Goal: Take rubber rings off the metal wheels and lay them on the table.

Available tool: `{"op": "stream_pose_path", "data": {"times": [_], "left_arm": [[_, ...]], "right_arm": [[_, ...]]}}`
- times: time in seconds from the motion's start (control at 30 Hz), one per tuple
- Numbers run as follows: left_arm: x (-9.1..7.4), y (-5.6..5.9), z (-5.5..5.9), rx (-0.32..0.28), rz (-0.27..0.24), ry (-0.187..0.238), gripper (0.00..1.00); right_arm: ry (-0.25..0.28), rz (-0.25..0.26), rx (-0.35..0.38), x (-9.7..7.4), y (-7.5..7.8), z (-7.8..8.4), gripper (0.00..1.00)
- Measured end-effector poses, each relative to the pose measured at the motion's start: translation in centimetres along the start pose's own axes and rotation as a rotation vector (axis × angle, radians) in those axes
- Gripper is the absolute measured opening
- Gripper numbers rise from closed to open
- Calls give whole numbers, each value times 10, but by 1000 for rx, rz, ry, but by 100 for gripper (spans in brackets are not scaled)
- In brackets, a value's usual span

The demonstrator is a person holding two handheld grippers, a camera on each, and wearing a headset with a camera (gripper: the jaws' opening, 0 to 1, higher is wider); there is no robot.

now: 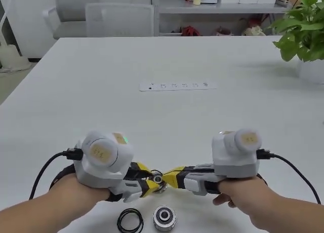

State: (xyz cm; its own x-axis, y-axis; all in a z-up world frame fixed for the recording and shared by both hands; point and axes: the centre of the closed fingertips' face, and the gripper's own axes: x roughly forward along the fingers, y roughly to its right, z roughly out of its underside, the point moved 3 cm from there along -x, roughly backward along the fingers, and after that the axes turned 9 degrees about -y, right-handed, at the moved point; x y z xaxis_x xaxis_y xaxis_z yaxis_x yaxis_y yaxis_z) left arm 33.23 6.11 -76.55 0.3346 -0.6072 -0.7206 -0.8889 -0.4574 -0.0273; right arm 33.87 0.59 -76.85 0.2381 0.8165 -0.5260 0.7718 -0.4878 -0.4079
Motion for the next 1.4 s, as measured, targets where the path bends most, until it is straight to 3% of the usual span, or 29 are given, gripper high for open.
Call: {"op": "stream_pose_path", "data": {"times": [0.83,1.1,1.4], "left_arm": [[-42,9,-12,-21,4,118,37],[-56,8,-12,-33,-4,147,41],[-73,6,-8,-44,-19,159,45]], "right_arm": [[45,-54,3,-13,-17,-18,0],[73,-73,5,-17,-22,-27,0],[69,-89,-23,-20,-32,-30,0]]}}
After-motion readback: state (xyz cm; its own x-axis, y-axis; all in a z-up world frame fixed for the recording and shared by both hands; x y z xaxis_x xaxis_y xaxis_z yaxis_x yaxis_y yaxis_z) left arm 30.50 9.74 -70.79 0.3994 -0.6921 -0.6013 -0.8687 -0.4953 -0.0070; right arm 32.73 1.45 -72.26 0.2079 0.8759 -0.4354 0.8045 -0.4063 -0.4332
